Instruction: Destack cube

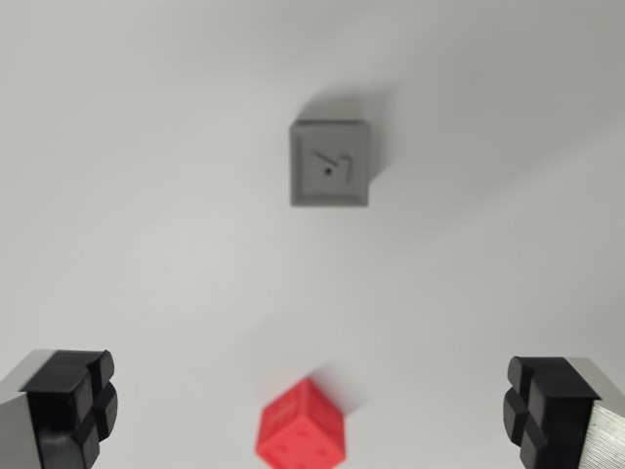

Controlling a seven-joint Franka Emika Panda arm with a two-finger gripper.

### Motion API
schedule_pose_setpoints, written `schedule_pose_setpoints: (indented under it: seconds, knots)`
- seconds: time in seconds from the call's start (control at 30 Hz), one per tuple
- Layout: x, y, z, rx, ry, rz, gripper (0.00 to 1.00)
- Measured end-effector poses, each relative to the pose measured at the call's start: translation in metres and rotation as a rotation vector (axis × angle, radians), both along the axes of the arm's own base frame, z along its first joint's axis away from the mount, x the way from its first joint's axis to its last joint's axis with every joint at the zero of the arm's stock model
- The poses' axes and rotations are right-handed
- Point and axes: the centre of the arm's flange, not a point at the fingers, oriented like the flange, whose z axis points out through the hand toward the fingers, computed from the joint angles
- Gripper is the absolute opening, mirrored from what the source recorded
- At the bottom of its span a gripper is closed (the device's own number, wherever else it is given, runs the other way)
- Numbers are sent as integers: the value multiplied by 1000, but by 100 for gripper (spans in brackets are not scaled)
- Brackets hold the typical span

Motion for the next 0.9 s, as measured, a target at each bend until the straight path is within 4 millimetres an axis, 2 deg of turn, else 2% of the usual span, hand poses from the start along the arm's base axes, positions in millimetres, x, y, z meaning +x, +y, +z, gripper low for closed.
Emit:
schedule_pose_setpoints:
  seconds: [0.43,0.9]
  knots:
    - [0,0,17,0,1,0,100]
    - [1,0,17,0,2,0,100]
